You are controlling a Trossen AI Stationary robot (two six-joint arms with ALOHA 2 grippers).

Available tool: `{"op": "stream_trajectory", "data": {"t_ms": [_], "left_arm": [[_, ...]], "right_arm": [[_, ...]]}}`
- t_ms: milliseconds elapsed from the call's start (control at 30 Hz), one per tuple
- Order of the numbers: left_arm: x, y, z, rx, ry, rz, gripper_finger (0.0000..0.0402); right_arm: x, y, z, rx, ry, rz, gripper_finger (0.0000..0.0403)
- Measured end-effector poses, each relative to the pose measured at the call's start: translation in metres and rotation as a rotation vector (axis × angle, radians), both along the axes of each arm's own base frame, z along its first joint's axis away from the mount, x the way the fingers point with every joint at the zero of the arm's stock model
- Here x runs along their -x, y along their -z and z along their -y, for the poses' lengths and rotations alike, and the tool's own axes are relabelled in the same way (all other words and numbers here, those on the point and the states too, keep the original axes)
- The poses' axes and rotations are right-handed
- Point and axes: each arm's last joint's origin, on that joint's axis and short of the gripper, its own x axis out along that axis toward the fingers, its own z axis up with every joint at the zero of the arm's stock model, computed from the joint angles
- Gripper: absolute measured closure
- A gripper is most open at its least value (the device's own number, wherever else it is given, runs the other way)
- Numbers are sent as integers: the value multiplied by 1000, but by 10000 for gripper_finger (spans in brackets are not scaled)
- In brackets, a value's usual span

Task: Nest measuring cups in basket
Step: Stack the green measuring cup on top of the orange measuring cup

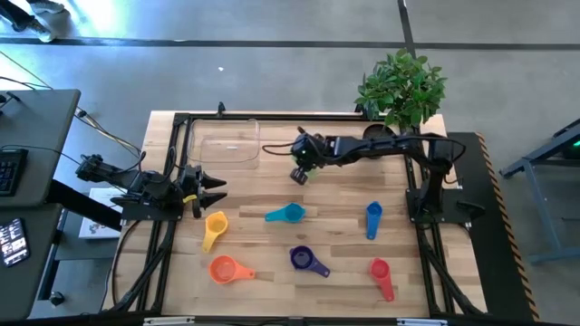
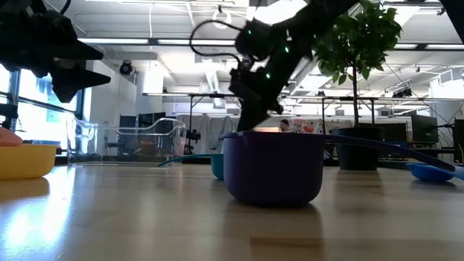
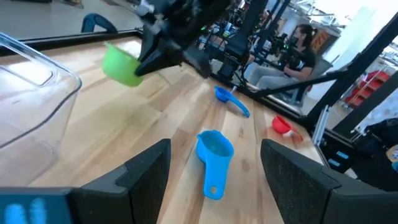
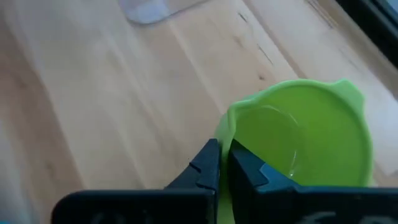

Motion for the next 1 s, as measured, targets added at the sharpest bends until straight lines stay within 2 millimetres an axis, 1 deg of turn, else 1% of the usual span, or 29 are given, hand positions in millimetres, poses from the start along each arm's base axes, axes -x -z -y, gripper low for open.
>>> {"op": "stream_trajectory", "data": {"t_ms": [267,467,667,833,1000], "left_arm": [[0,0,0,17,15,1,161],[0,0,0,34,12,4,161],[0,0,0,74,4,13,161],[0,-1,1,269,-4,41,161],[0,-1,5,391,103,30,161]], "right_arm": [[-16,-58,-15,73,39,-15,401],[-16,-93,-18,91,92,-28,401],[-12,-115,-20,84,100,-47,402],[-12,-128,-27,76,100,-33,402],[-13,-133,-32,78,90,-15,402]]}}
